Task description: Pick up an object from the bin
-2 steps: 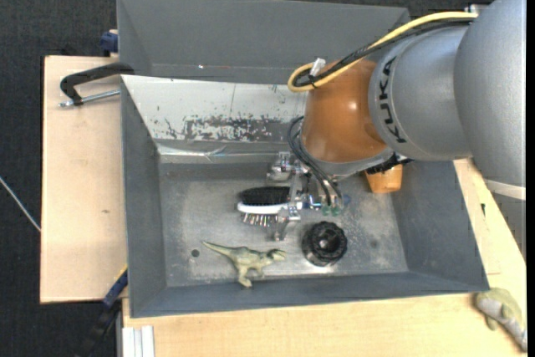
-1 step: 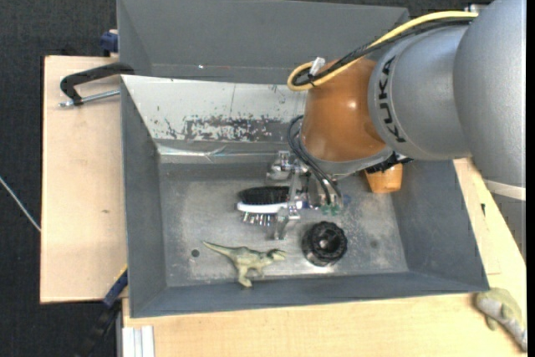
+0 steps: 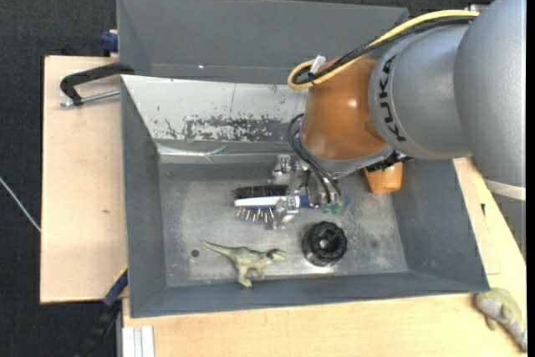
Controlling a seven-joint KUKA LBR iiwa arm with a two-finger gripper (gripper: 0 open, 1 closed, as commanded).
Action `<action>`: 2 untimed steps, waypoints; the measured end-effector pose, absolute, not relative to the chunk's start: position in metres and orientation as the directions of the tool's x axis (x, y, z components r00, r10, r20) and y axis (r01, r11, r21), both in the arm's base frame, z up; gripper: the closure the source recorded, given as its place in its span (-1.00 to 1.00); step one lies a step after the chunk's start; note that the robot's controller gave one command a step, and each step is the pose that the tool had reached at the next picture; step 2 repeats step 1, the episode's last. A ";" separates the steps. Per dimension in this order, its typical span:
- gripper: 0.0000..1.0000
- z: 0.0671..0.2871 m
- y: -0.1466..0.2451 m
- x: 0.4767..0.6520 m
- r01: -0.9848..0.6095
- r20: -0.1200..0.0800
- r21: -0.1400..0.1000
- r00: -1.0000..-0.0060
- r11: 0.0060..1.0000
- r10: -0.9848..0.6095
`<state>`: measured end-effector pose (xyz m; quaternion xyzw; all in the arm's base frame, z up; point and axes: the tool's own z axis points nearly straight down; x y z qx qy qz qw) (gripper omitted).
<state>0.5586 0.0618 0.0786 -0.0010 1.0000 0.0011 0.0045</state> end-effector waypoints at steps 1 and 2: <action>1.00 0.192 0.063 0.561 -0.002 -0.012 0.003 -1.000 1.000 -0.002; 1.00 0.192 0.063 0.561 -0.002 -0.012 0.003 -1.000 1.000 -0.002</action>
Offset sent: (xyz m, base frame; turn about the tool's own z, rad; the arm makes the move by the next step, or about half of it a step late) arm 0.0000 0.0000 0.1076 0.0000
